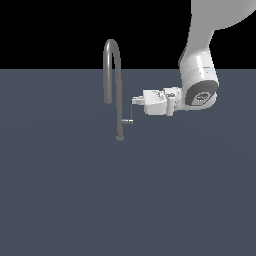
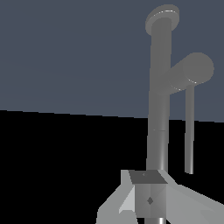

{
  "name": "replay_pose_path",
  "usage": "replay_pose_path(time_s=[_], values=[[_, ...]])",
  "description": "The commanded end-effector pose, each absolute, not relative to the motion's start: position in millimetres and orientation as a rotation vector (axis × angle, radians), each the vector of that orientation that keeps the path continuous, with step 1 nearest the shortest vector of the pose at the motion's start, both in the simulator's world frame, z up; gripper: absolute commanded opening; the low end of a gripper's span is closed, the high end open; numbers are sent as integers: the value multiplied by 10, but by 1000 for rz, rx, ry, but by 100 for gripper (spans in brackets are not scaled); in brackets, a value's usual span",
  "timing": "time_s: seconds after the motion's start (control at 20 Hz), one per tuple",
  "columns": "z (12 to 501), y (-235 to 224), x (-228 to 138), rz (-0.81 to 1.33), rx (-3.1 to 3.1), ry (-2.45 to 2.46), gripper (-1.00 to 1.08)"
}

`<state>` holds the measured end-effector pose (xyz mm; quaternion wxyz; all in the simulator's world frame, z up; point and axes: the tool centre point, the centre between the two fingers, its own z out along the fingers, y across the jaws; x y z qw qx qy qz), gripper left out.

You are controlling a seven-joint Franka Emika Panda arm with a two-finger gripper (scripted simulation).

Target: Turn on the faucet by rotating a designated handle.

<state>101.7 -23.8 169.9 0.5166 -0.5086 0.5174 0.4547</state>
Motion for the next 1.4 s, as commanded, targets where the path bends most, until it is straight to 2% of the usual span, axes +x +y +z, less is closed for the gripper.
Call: replay_pose_path(time_s=[0.0, 0.65, 1.35], values=[[1600, -215, 1049, 1103, -1171, 1254, -100], [1485, -177, 1076, 1116, -1118, 1265, -100], [1562, -145, 832, 1113, -1117, 1267, -100]])
